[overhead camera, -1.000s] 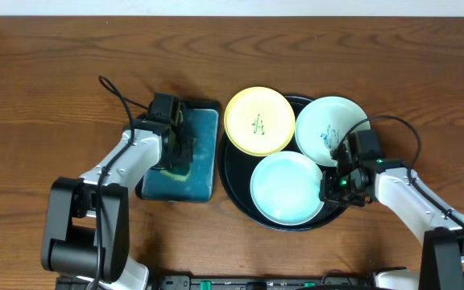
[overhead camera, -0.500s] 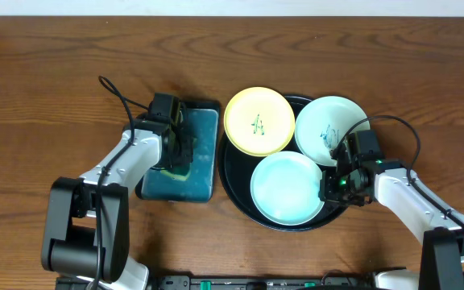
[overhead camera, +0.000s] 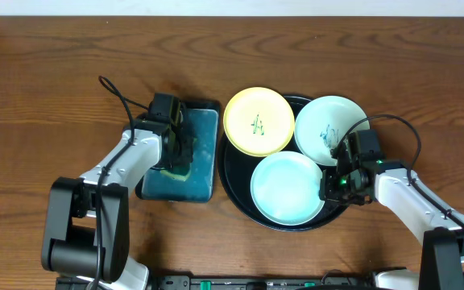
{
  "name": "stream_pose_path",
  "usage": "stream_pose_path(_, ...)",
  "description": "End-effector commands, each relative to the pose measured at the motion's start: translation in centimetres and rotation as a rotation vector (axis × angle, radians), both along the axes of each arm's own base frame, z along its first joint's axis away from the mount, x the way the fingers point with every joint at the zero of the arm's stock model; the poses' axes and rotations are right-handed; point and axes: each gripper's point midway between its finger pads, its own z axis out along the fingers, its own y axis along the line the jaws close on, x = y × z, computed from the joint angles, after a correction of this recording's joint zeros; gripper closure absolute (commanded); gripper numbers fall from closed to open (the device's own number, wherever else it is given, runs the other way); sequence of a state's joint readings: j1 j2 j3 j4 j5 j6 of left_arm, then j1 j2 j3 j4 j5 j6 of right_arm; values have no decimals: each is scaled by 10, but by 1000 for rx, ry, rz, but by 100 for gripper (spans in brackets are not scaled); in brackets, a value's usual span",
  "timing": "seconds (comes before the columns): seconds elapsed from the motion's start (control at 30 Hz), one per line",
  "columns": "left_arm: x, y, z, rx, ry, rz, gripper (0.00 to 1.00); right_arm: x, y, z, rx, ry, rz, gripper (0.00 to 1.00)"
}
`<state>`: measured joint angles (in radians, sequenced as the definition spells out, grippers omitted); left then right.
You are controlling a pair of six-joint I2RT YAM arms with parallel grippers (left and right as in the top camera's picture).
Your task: Clean dirty plates on tray and stack at the side
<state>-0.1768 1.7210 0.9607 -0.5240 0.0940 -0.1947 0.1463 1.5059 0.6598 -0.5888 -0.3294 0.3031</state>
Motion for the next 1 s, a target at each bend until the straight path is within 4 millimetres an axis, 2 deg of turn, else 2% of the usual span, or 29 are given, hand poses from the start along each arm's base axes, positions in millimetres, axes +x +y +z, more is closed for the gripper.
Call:
stream_pose_path(0.0,-13,3,-19,13,72,7,92,-6,21,1,121,-8,84,99)
stream_pose_path(0.07,-13,3,-19,13,71,7,92,-5,37,10,225,-32,135,99)
stream_pose_path(0.2,-13,3,-19,13,72,7,92,-3,50,19,308,-61,173,99)
stream_pose_path(0.47,-13,3,-19,13,71,7,92,5,46,22,279,-104,176,99)
stream_pose_path(0.63,-13,3,-19,13,71,7,92,19,28,34,144,-186,157,99)
stream_pose_path(0.97,-13,3,-19,13,71,7,92,49,-37,89,-239,-430,46,99)
